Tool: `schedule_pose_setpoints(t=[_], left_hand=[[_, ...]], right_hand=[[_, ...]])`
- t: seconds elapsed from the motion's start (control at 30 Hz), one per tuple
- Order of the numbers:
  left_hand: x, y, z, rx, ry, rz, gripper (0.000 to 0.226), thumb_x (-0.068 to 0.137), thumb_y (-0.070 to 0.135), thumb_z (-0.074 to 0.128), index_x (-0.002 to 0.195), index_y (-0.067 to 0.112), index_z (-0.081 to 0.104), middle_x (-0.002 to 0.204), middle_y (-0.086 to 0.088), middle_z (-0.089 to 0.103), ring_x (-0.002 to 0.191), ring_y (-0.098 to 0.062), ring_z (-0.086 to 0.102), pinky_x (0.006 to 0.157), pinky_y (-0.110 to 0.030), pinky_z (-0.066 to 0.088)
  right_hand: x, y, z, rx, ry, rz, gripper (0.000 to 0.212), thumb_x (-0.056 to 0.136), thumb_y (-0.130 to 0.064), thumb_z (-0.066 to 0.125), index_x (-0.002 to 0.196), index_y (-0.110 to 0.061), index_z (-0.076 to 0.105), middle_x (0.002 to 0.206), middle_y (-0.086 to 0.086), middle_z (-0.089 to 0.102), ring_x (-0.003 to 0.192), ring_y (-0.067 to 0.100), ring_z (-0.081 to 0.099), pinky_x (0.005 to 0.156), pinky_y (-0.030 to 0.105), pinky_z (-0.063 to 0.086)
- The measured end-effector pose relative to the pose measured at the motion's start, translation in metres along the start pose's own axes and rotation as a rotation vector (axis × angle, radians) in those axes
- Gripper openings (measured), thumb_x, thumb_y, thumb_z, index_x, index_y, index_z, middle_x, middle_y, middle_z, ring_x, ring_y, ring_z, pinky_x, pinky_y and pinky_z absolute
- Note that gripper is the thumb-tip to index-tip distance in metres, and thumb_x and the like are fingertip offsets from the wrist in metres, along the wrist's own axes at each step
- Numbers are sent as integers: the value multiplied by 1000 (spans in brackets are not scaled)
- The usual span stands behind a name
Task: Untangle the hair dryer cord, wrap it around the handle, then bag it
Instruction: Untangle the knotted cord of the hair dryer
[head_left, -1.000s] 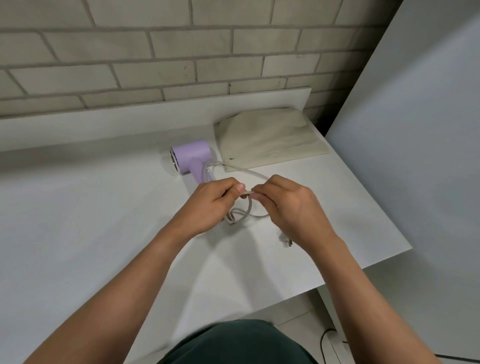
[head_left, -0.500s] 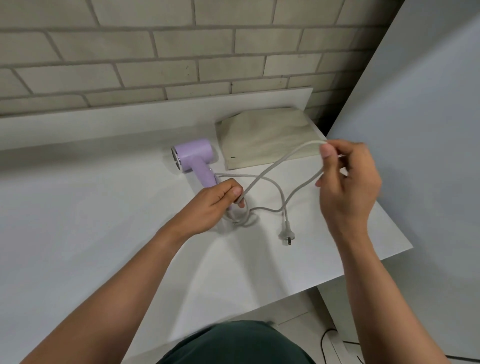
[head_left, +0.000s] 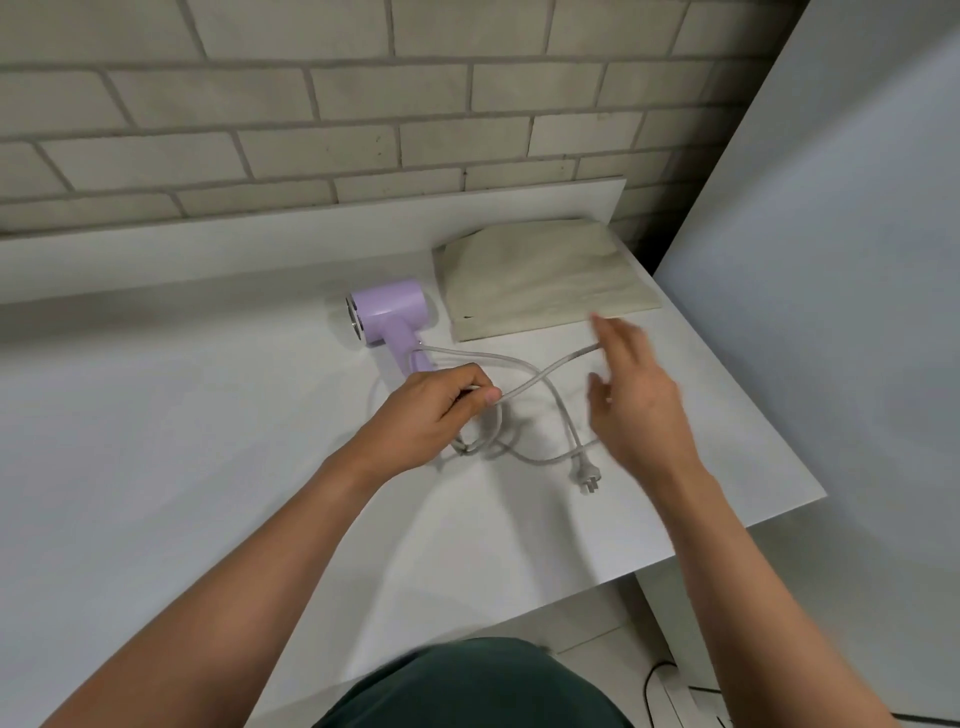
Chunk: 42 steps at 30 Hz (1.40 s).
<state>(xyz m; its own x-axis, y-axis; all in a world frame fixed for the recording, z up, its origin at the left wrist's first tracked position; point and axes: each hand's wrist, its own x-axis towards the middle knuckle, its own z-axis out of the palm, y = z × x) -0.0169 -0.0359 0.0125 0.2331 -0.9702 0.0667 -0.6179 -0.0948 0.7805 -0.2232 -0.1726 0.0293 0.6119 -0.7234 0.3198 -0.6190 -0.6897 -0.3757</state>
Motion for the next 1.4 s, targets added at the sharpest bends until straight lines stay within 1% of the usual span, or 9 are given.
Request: schedule_pose_setpoints(t=[0.1, 0.23, 0.47, 0.63, 0.7, 0.87, 1.07, 1.23, 1.4], left_hand=[[0, 3, 0, 4, 5, 10, 24, 106, 36, 49, 88, 25, 61, 66, 12, 56, 66, -8, 52, 64, -28, 41], [-8, 6, -4, -35, 41, 20, 29, 108, 36, 45, 87, 24, 61, 75, 10, 67, 73, -4, 62, 68, -17, 45], [-17, -11, -11, -207, 116, -88, 37, 109, 36, 45, 84, 12, 59, 70, -3, 67, 73, -20, 67, 79, -40, 52], [-13, -5, -8, -232, 194, -83, 32, 108, 34, 48, 77, 27, 56, 68, 10, 52, 68, -11, 50, 73, -33, 49], [-12, -3, -5, -185, 189, -86, 31, 107, 34, 49, 81, 19, 58, 70, 1, 57, 66, -12, 48, 67, -28, 42], [-11, 1, 2, -114, 183, -90, 30, 106, 36, 51, 86, 16, 63, 76, -7, 65, 71, -22, 59, 67, -29, 45], [-10, 6, -2, -107, 208, -76, 30, 107, 39, 49, 85, 23, 62, 74, -4, 67, 75, -27, 69, 74, -48, 55], [-14, 8, -5, -309, 254, -136, 43, 108, 40, 46, 80, 11, 62, 69, -1, 68, 72, -30, 66, 81, -53, 56], [-14, 16, -11, -466, 266, -120, 41, 110, 28, 44, 86, 1, 63, 78, -4, 73, 71, -17, 65, 78, -37, 55]], right_hand=[[-10, -33, 9, -20, -138, -385, 50, 96, -19, 66, 144, -24, 56, 129, -4, 65, 107, 24, 64, 75, 41, 61], [-2, -34, 12, -31, -3, -467, 21, 97, -35, 64, 108, -20, 75, 90, -4, 70, 80, 26, 66, 56, 43, 58], [19, -25, -54, 437, 321, -111, 14, 96, -28, 73, 97, -15, 78, 86, -13, 70, 68, 5, 58, 71, 13, 42], [23, 18, -35, 272, 84, 169, 23, 98, -37, 68, 105, -19, 79, 88, -13, 74, 78, 6, 65, 76, 15, 43], [14, 23, -21, 50, -40, 198, 24, 101, -26, 63, 120, -16, 75, 114, 1, 75, 101, 22, 69, 85, 31, 49], [-9, -22, -4, 6, -144, -244, 72, 82, 2, 51, 151, -20, 48, 155, 3, 45, 123, 31, 60, 92, 43, 56], [-9, -58, 13, -43, -27, -395, 25, 94, -26, 74, 117, -19, 72, 91, -2, 65, 78, 25, 64, 55, 31, 51], [-4, -64, 5, -59, 58, -431, 17, 104, -32, 57, 103, -21, 70, 94, -4, 59, 78, 22, 59, 45, 36, 48], [3, -72, -14, 214, 274, -350, 21, 106, -26, 57, 104, -12, 73, 99, 1, 65, 81, 20, 65, 61, 41, 54]])
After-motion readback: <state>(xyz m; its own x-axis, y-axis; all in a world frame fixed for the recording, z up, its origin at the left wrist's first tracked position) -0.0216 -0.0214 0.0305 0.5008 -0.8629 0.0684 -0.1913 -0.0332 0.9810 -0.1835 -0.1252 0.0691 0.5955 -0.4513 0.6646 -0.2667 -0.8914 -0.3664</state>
